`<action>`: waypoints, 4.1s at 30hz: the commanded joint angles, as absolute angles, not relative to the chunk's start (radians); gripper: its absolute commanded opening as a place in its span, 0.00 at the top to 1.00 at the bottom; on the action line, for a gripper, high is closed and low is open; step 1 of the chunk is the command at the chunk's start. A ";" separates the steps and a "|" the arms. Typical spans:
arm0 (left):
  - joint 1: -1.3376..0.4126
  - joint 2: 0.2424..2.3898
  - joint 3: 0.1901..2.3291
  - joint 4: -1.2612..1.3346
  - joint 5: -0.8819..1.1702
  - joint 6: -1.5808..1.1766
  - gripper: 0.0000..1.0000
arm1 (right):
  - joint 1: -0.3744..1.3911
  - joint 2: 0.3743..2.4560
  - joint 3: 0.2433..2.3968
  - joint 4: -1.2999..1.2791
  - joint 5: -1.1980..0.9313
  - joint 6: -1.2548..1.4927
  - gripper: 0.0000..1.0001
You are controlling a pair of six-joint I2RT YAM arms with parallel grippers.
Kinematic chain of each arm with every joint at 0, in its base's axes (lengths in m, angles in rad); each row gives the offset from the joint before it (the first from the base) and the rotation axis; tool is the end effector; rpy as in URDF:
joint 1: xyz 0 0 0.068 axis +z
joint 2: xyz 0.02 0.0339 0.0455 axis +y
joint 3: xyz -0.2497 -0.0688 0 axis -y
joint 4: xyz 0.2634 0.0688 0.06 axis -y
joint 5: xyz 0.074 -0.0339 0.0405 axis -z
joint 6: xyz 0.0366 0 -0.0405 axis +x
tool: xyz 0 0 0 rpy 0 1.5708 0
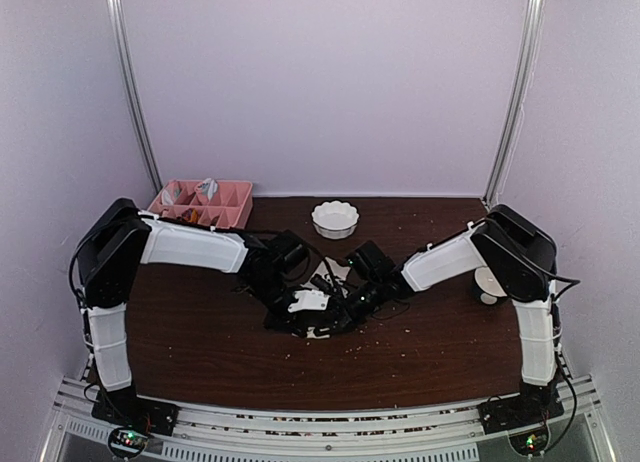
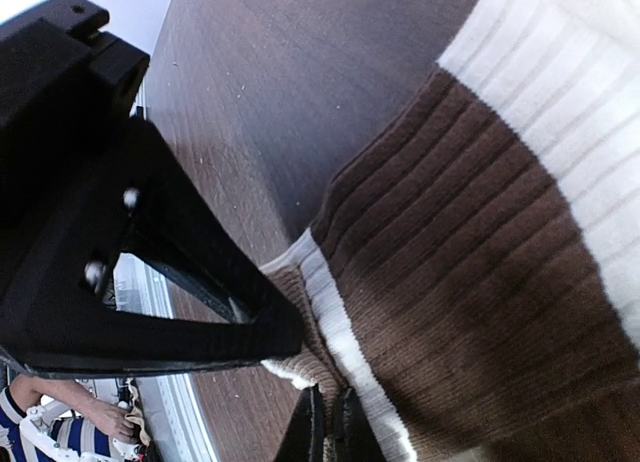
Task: Roll the socks
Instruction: Roll the sock at the center of the board.
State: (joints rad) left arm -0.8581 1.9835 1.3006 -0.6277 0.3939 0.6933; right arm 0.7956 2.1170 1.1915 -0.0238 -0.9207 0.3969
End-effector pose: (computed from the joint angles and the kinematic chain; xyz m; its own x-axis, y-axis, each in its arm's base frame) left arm 0.2444 -0.3043 0.1184 0.0018 0.9005 -0.4349 0.9908 -0.0603 -0.1208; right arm 0.2676 0.3147 0.0743 -0.8173 -0.4998 -0.2868 -0.4779 0.3098 0.8219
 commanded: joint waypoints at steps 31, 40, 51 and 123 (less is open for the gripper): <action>-0.662 2.369 1.635 -1.227 0.862 0.620 1.00 | 0.909 1.398 0.419 0.508 0.073 0.216 0.00; -0.659 2.385 1.650 -1.262 0.863 0.647 1.00 | 1.007 1.536 0.403 0.744 -0.170 -0.173 0.00; -0.653 2.421 1.680 -1.256 0.800 0.642 1.00 | 1.107 1.776 0.808 0.331 -0.209 -0.504 0.31; -0.888 1.868 1.125 -0.515 0.178 0.830 0.74 | 0.807 2.255 1.241 -0.091 -0.922 0.536 1.00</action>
State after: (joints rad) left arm -0.8856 1.8668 1.1461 -0.5453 0.1993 0.8135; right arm 0.8219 2.1983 1.2842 -0.0288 -1.0122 0.5133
